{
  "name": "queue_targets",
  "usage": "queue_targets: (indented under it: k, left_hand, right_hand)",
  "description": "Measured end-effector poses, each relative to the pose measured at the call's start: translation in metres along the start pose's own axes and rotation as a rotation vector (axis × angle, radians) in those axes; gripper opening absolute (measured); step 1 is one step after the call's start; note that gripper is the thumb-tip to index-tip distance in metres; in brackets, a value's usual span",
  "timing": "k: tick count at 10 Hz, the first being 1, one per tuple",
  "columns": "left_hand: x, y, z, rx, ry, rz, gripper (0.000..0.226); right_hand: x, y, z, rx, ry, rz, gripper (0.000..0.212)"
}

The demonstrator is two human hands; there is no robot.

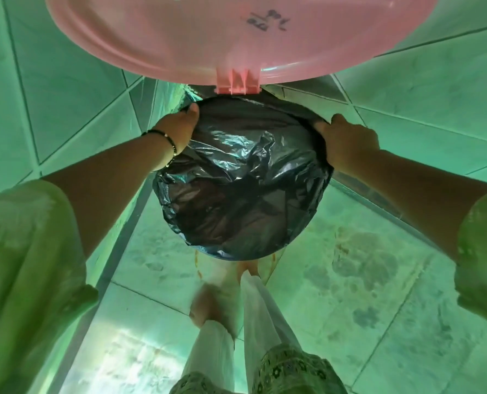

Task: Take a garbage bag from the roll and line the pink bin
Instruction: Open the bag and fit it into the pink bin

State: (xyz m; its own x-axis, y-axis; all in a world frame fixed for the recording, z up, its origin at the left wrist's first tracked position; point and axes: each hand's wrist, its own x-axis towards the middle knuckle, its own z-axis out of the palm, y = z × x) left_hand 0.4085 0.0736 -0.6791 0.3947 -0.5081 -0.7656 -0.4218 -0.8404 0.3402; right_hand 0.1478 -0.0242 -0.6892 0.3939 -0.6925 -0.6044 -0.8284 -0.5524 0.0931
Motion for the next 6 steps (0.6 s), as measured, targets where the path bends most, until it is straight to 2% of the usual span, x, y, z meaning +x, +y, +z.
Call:
queue_targets:
  k: [1, 2, 3, 4, 5, 6]
  left_hand:
    - [0.001, -0.011, 0.002, -0.039, 0.033, -0.122, 0.072]
    - [0.001, -0.025, 0.005, -0.102, 0.046, -0.217, 0.08]
    - [-0.001, -0.04, 0.008, -0.177, 0.061, -0.293, 0.083]
    - [-0.004, -0.063, 0.012, -0.314, 0.063, -0.375, 0.083]
    - [-0.007, -0.084, 0.01, -0.553, 0.019, -0.47, 0.074]
    - [-0.022, -0.104, 0.019, -0.686, 0.031, -0.495, 0.07]
  right_hand:
    - [-0.014, 0.011, 0.019, -0.081, -0.017, -0.069, 0.047]
    - [-0.029, 0.013, 0.039, -0.168, -0.083, -0.116, 0.044]
    - [-0.048, 0.009, 0.06, -0.117, -0.207, -0.075, 0.04]
    - [-0.071, 0.008, 0.09, 0.001, -0.251, -0.13, 0.042]
    - [-0.096, 0.008, 0.113, 0.124, -0.295, -0.105, 0.052]
    - [-0.128, 0.005, 0.133, 0.127, -0.38, -0.169, 0.063]
